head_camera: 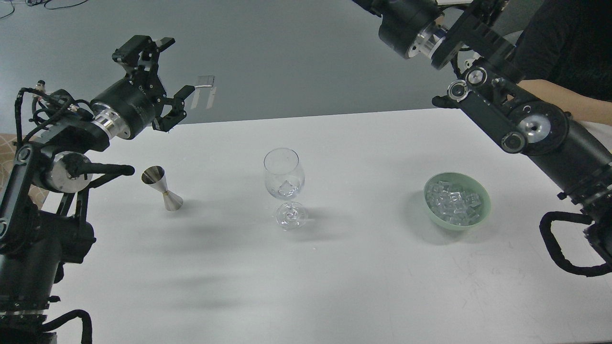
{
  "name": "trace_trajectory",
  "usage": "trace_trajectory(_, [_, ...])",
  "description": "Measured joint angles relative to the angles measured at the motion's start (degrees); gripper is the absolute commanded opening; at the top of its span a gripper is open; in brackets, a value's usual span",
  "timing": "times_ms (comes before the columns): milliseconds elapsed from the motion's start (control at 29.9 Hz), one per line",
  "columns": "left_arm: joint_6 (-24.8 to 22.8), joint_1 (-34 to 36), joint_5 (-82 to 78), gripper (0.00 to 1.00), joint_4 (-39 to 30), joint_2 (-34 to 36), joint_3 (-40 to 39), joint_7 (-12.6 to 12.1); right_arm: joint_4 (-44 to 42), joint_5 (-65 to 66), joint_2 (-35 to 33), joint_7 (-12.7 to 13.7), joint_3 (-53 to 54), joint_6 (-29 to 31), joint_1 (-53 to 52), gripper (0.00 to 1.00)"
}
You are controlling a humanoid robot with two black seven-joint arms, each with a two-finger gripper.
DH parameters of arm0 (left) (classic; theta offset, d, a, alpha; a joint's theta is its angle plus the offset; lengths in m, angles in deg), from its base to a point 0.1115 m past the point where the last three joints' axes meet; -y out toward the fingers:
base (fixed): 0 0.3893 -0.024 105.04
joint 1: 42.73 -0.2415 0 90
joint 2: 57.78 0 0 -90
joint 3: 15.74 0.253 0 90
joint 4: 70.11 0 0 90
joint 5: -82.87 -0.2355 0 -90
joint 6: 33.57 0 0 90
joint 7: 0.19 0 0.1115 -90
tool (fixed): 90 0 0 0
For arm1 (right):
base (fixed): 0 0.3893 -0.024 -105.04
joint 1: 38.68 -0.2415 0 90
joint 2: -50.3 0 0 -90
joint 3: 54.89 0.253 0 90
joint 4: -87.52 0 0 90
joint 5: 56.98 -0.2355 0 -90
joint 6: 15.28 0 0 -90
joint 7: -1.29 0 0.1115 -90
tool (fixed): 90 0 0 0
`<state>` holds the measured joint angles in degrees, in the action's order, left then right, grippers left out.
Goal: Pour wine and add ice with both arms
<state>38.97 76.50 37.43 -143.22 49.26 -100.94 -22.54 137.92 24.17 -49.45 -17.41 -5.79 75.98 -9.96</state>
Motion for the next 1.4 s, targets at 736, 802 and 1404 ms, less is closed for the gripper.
trace_trajectory(736, [5.1, 11.4, 5.2, 0.98, 16.9, -5.5, 5.2, 11.7, -30.5, -31.0, 9.2, 2.3, 0.0, 1.5, -12.3, 0.98])
trace_trajectory(802, [4.9, 11.9, 5.3, 0.98, 17.9, -6.1, 5.4, 11.4, -30.9, -35.4, 9.2, 4.0, 0.0, 3.5, -12.3, 0.98])
trace_trajectory(1404, [4.8, 13.8, 7.5, 0.98, 21.5, -8.0, 5.5, 12.4, -28.2, -48.6, 8.9, 5.7, 0.7, 5.1, -8.4, 1.00])
